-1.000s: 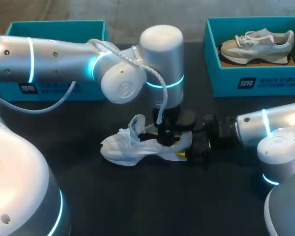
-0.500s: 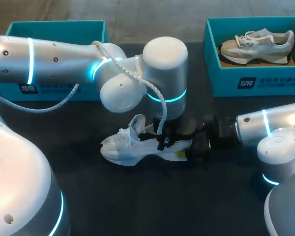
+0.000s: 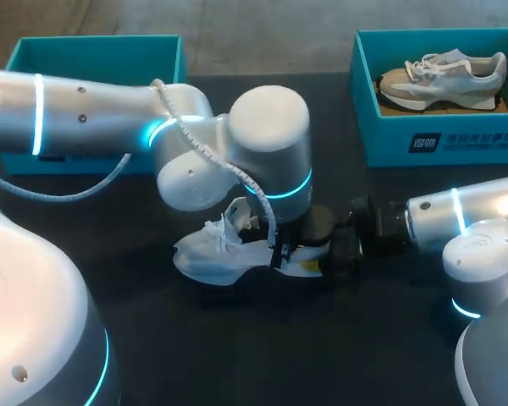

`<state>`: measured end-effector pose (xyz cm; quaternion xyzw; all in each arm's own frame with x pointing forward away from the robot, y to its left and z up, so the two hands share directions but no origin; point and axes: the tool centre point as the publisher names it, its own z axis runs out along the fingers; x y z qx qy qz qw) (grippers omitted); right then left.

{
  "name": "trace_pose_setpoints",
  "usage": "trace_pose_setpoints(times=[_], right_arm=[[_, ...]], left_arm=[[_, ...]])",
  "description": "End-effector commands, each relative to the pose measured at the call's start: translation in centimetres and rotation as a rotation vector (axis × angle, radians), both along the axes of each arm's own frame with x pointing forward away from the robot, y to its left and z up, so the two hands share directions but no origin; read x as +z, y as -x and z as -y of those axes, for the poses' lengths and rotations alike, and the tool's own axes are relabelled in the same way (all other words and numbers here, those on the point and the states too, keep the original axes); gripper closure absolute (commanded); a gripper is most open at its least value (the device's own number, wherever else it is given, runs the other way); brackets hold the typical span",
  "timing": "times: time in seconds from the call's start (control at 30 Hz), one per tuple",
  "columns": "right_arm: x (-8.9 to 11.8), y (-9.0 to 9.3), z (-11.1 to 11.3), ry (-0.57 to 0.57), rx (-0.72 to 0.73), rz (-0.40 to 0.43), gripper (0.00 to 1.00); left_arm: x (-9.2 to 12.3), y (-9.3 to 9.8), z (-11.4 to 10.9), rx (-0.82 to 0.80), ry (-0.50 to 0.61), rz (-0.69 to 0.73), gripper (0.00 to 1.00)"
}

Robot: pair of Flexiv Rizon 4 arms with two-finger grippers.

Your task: Take the shoe out of the shoebox, open the shoe tongue, remove and reinsert the insole, then place the shoe into the shoebox

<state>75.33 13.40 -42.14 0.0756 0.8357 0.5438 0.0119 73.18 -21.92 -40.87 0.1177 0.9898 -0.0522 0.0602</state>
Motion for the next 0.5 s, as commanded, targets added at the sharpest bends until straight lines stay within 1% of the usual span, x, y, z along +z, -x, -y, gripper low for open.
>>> trace_pose_setpoints(times=[0.03, 0.2, 0.5], right_arm=[[-0.1, -0.4, -0.2, 0.004, -0.002, -0.004, 1.00], [-0.1, -0.4, -0.2, 0.004, -0.002, -0.004, 1.00], [-0.1, -0.4, -0.2, 0.004, -0.002, -0.004, 1.00]], left_arm=[[-2.2, -0.3, -1.3, 0.000, 0.029, 0.004, 1.00], [-0.9, -0.9, -1.8, 0.001, 0.052, -0.009, 1.00], [1.4, -1.5, -2.6, 0.036, 0.126, -0.074, 1.00]])
